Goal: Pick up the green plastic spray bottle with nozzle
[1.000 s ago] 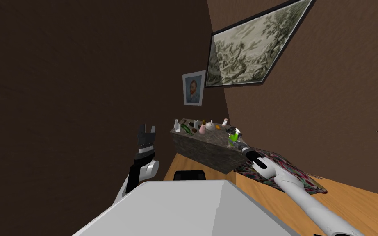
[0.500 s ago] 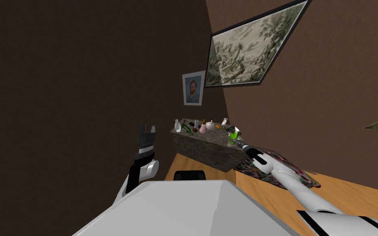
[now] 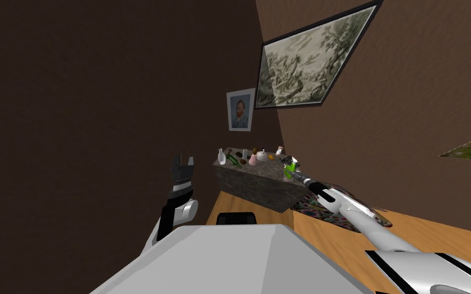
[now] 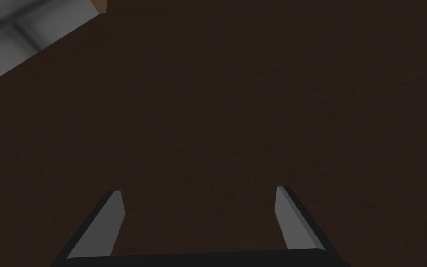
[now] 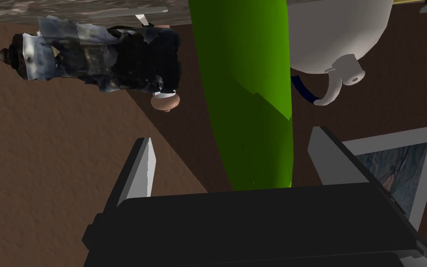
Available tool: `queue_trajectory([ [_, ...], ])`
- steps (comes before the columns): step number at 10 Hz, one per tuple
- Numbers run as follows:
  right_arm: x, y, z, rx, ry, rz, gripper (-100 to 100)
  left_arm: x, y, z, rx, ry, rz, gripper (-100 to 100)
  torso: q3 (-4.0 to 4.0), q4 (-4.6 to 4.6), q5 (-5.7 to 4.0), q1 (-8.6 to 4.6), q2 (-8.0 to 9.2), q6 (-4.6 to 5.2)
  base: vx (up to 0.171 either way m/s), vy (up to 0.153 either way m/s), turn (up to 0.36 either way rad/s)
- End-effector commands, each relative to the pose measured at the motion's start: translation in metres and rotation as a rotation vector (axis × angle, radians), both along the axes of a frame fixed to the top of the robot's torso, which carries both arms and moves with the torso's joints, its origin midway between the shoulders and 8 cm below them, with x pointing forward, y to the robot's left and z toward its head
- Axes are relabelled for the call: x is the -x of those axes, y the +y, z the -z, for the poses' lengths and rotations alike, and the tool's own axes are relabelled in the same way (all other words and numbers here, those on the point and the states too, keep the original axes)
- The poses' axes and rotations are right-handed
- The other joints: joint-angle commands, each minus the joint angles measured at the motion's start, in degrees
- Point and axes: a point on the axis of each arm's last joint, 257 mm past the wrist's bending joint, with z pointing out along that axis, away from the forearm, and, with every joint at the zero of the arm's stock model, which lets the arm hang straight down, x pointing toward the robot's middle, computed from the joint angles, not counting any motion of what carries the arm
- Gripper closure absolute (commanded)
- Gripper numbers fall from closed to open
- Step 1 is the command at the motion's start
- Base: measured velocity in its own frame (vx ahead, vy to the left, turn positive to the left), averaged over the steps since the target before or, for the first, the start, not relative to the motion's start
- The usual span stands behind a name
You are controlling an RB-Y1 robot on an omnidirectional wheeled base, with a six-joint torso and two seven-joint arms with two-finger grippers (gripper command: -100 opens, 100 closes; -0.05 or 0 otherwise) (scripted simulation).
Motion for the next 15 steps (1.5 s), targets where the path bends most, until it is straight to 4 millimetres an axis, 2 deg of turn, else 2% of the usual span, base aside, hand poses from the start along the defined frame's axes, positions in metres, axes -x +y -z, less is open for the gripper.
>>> queue_trajectory([
  [1,-0.011,-0.002,-0.008,-0.003,-0.02,0.005,-100,0.0,0.0,0.0,0.0,0.0,0.0,0,0.0,0.0,0.0,0.0,0.0,0.0,-0.009,0.011,0.011],
  [3,0.008,-0.024,0.01,-0.005,0.023,0.06,-100,0.0,0.0,0.0,0.0,0.0,0.0,0,-0.04,-0.02,-0.07,-0.24,-0.07,0.02,0.003,-0.009,0.004],
  [4,-0.01,-0.021,-0.016,0.018,0.0,0.005,-100,0.0,0.0,0.0,0.0,0.0,0.0,0,-0.04,-0.02,-0.08,-0.28,-0.07,0.04,-0.021,0.058,-0.115],
  [5,-0.014,-0.026,-0.022,0.01,-0.014,0.01,-100,0.0,0.0,0.0,0.0,0.0,0.0,0,0.0,0.0,-0.02,-0.08,0.0,0.09,-0.027,0.096,-0.088],
  [7,0.0,-0.047,-0.012,0.006,0.013,0.068,-100,0.0,0.0,0.0,0.0,0.0,0.0,0,0.01,0.01,0.01,0.0,0.01,0.06,-0.004,0.039,0.007],
  [8,0.0,-0.048,-0.012,0.006,0.014,0.07,-100,0.0,0.0,0.0,0.0,0.0,0.0,0,-0.01,-0.01,-0.02,-0.16,-0.03,0.07,0.005,-0.009,0.006],
  [9,-0.009,-0.053,-0.038,0.024,-0.004,0.035,-100,0.0,0.0,0.0,0.0,0.0,0.0,0,-0.01,-0.01,-0.05,-0.27,-0.03,0.08,-0.01,0.058,-0.123],
  [10,-0.015,-0.039,-0.038,0.036,-0.004,0.001,-100,0.0,0.0,0.0,0.0,0.0,0.0,0,0.03,0.01,-0.01,-0.07,0.04,0.12,-0.023,0.088,-0.093],
  [12,-0.029,-0.045,-0.059,0.021,-0.049,0.015,-100,0.0,0.0,0.0,0.0,0.0,0.0,0,0.02,0.01,0.01,-0.02,0.03,0.04,-0.013,0.033,0.016],
  [14,-0.017,-0.058,-0.049,0.018,-0.026,0.051,-100,0.0,0.0,0.0,0.0,0.0,0.0,0,-0.01,-0.01,-0.05,-0.25,-0.03,0.07,0.002,-0.009,0.001],
  [15,-0.004,-0.07,-0.04,0.015,-0.004,0.085,-100,0.0,0.0,0.0,0.0,0.0,0.0,0,-0.02,-0.01,-0.07,-0.3,-0.04,0.08,0.003,-0.006,0.002],
])
